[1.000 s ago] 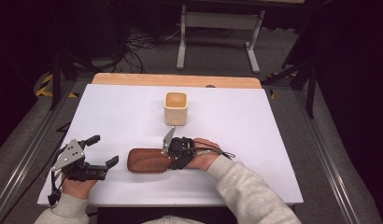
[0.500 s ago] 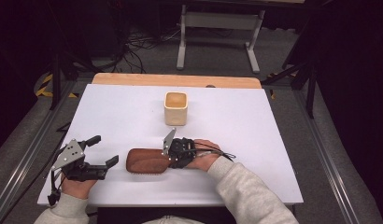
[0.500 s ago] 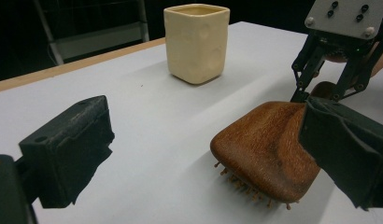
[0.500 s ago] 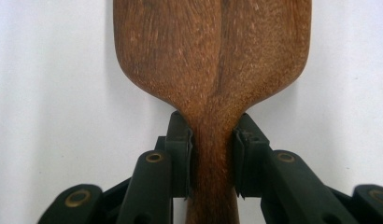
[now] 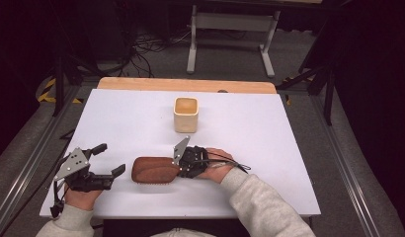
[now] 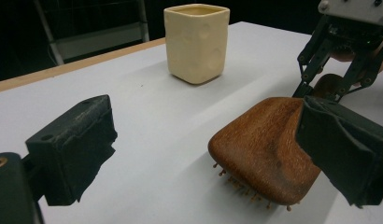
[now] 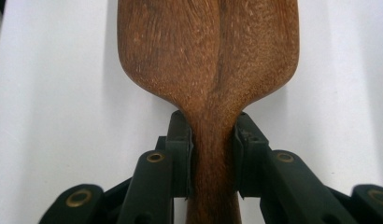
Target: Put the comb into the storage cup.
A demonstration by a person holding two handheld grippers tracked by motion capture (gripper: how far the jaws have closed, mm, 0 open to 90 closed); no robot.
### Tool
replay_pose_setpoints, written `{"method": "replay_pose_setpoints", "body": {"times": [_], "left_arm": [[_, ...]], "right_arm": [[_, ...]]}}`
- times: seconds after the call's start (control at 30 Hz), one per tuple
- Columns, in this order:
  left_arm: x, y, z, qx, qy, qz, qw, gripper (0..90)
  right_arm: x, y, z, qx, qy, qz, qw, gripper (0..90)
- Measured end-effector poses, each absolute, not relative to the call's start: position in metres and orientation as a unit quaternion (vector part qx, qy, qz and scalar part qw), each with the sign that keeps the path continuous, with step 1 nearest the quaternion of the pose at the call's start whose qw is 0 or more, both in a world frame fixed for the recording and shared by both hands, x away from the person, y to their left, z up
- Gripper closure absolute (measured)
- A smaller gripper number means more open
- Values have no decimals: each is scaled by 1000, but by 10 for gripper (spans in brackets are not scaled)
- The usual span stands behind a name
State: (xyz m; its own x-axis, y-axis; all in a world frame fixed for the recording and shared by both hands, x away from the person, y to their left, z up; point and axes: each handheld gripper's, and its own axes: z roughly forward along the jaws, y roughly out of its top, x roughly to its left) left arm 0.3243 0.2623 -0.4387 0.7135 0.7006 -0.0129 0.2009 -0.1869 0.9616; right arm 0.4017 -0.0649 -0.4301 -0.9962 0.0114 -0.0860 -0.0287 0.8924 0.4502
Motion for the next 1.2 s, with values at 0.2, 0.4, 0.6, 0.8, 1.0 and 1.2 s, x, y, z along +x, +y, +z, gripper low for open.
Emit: {"method": "replay_pose_setpoints", "body": {"times": [0.2,0.4,0.6,0.8,1.0,1.2], "left_arm": [[325,262,-439,735,309,223,561,49],[326,259,-438,736,297,224,566,18],[325,256,-437,734,279,222,578,1],[327,256,-438,732,273,215,586,0],[328,256,-440,733,278,210,585,0],[328,255,-441,736,284,208,579,1]], "right_arm": [[397,-71,-419,2,963,262,57,721],[391,-81,-409,14,950,301,80,721],[386,-90,-402,25,938,331,99,720],[380,-100,-393,38,922,368,117,720],[373,-109,-389,53,902,405,139,720],[370,-120,-389,78,884,433,157,720]]}}
